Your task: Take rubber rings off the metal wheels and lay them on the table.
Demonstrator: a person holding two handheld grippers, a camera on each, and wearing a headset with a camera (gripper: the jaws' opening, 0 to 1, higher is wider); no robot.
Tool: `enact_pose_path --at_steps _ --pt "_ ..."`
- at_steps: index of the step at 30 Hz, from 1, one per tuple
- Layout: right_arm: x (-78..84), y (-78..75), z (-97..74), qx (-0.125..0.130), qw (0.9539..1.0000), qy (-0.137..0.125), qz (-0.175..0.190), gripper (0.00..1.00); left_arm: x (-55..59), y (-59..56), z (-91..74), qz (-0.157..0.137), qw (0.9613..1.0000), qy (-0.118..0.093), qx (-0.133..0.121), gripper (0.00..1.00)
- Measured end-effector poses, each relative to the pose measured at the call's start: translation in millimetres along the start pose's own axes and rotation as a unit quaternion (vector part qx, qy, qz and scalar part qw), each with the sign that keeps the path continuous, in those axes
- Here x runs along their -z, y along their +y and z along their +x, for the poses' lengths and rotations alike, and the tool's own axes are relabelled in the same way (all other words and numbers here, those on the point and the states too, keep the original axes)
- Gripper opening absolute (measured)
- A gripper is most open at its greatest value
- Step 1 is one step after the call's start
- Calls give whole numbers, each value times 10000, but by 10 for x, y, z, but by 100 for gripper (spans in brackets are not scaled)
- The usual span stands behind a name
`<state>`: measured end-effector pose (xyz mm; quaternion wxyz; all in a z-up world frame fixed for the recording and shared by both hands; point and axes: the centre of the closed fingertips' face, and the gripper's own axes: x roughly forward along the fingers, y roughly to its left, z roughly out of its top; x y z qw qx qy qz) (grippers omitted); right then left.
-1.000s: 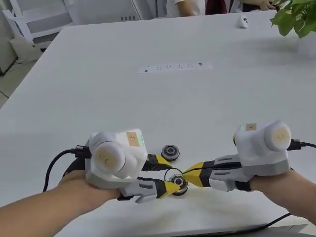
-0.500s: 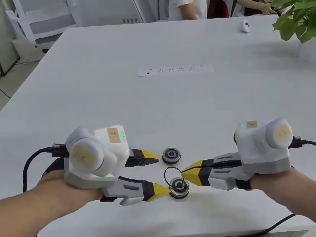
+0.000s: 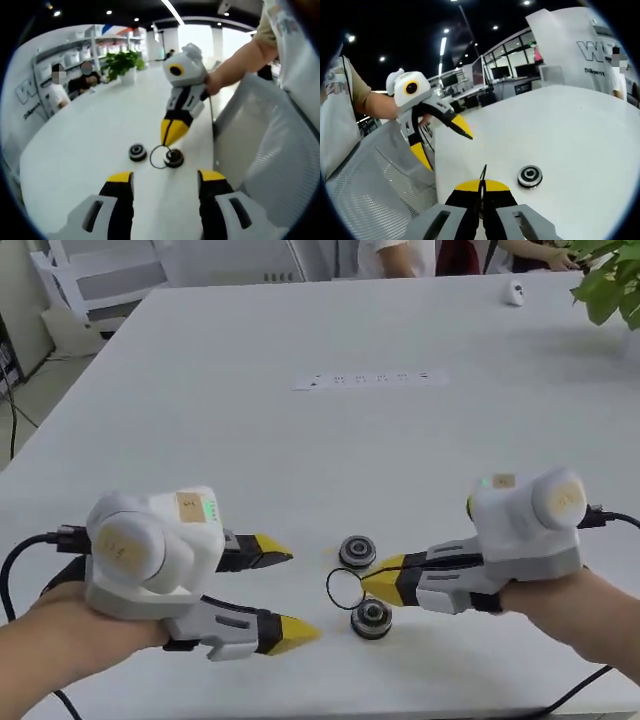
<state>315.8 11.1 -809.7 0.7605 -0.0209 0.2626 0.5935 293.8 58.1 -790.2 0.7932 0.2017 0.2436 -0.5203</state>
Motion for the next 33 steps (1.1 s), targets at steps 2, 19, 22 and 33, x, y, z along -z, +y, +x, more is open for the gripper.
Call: enact_pose_path --at_steps 2,19,22,33 --pt "-10 -6 16 -15 10000 12 -7 0 26 13 -42 -63 10000 1 -41 54" --pt "-59 94 227 -273 9992 228 -205 0 165 74 -330 -306 9992 48 -262 64" --pt "-39 106 264 -319 9987 302 -249 0 186 71 -355 -330 9990 64 -283 65" --pt "22 181 413 -526 9966 528 -344 0 244 86 -417 -437 9983 71 -369 65"
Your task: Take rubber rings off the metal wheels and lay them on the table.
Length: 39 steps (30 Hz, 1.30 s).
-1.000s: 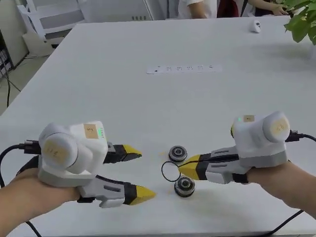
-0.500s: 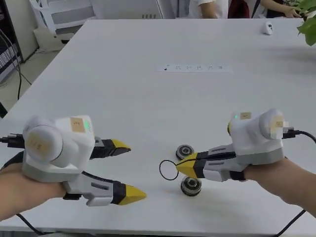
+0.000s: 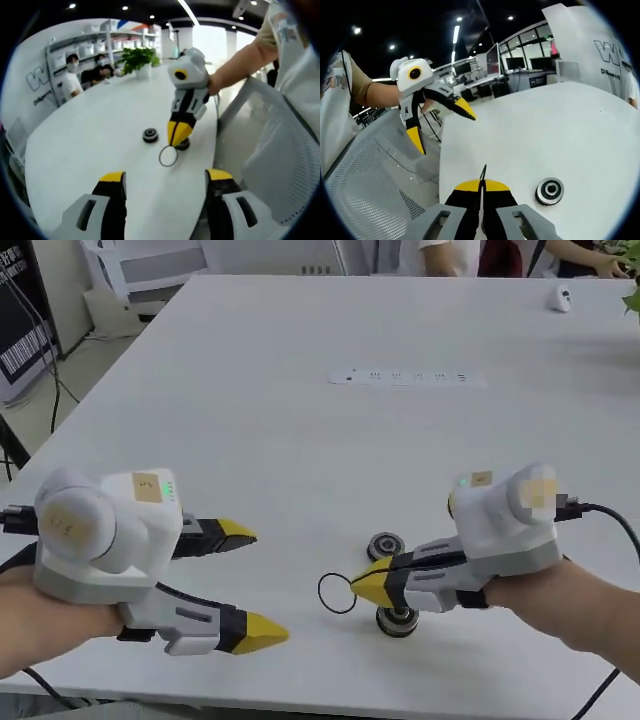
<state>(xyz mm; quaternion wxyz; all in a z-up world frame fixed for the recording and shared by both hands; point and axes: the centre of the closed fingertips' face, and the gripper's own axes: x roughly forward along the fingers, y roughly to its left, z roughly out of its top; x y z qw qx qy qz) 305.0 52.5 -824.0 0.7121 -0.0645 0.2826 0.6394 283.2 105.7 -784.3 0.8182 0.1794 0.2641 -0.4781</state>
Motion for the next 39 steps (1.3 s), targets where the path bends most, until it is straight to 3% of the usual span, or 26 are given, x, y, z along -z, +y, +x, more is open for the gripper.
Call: enact_pose_path --at_steps 13,39 --pt "133 81 150 -162 9995 267 -39 0 49 -17 -19 -62 10000 25 -16 65" --pt "171 -40 137 153 9989 315 -326 2 69 -41 -25 20 9999 133 39 64"
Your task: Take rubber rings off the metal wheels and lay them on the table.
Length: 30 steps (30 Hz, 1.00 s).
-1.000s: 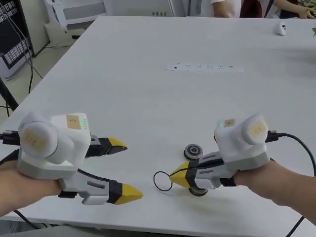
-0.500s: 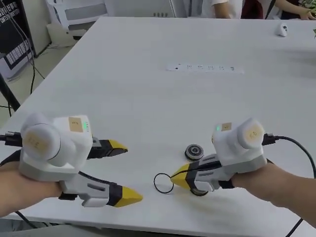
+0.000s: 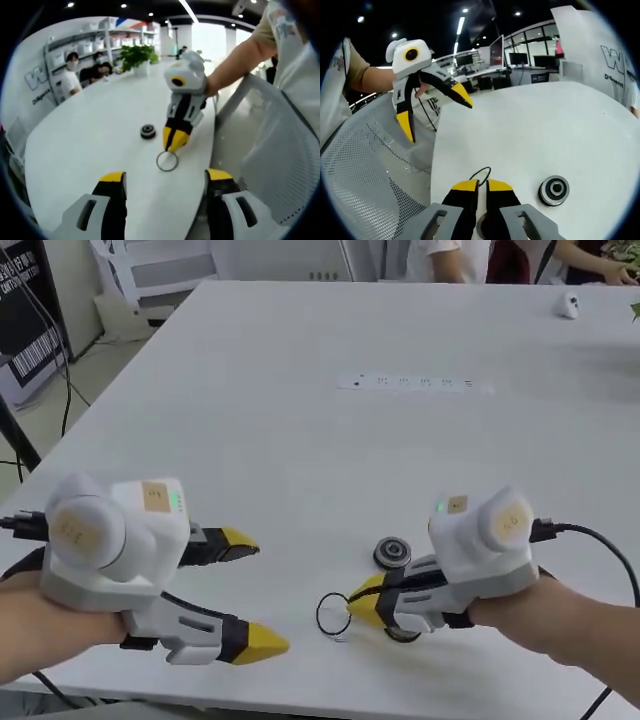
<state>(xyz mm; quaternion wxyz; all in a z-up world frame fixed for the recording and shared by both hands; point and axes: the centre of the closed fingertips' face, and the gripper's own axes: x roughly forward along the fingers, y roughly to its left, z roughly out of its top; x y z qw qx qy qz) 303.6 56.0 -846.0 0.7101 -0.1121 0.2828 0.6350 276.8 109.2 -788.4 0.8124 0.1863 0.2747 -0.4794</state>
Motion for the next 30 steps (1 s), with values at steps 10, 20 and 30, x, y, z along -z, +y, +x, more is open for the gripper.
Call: enact_pose_path --at_steps 10,20,30 --pt "2 -10 -3 60 10000 -29 -69 16 12 6 5 -1 10000 27 9 64" --pt "-97 -19 -96 118 9997 -201 -86 22 7 -4 18 -1 10000 37 33 64" --pt "-107 -28 -225 217 9993 -295 -93 25 -47 -20 76 39 9999 44 100 63"
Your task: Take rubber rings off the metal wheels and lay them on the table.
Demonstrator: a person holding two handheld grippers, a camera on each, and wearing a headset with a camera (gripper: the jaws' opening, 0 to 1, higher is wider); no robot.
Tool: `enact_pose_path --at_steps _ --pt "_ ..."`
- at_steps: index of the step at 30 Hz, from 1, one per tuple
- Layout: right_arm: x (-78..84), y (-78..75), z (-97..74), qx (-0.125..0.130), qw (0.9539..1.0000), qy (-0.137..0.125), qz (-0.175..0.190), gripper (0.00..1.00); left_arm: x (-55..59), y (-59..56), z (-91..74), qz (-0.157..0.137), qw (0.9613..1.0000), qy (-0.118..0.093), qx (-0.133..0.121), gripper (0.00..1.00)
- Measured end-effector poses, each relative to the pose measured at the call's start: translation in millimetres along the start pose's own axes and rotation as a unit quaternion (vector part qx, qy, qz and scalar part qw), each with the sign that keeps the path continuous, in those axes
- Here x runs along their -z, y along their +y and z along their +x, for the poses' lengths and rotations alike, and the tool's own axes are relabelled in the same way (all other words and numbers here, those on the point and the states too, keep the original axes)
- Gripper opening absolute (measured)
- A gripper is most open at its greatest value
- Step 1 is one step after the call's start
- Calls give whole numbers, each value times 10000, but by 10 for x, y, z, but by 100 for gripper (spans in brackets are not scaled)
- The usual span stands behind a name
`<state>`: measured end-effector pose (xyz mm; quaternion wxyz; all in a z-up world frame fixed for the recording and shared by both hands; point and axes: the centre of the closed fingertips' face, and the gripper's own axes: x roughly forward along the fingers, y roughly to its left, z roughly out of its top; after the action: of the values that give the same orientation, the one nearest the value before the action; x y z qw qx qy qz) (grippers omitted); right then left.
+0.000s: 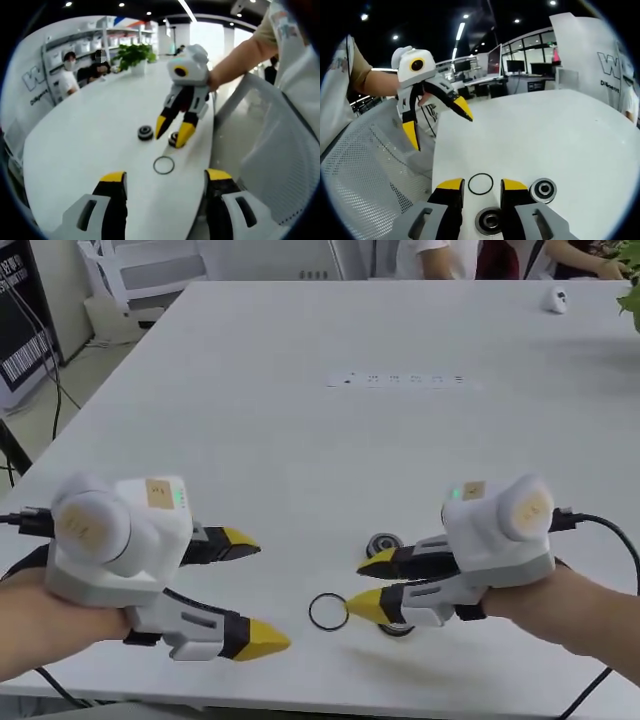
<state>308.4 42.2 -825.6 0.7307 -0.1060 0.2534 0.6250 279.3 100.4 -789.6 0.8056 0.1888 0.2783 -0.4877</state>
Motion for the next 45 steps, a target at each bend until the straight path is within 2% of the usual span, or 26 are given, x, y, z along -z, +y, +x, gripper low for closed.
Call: enact_pose_path --at_steps 10,27,45 --pt "13 -68 -129 148 9998 -91 62 28 -87 14 96 101 9999 1 81 62" --pt "183 -98 -327 320 9993 -100 169 28 -150 -17 315 203 9992 115 311 62" --pt "366 -115 -392 454 9984 -58 322 29 -288 -59 546 312 9984 71 476 59"
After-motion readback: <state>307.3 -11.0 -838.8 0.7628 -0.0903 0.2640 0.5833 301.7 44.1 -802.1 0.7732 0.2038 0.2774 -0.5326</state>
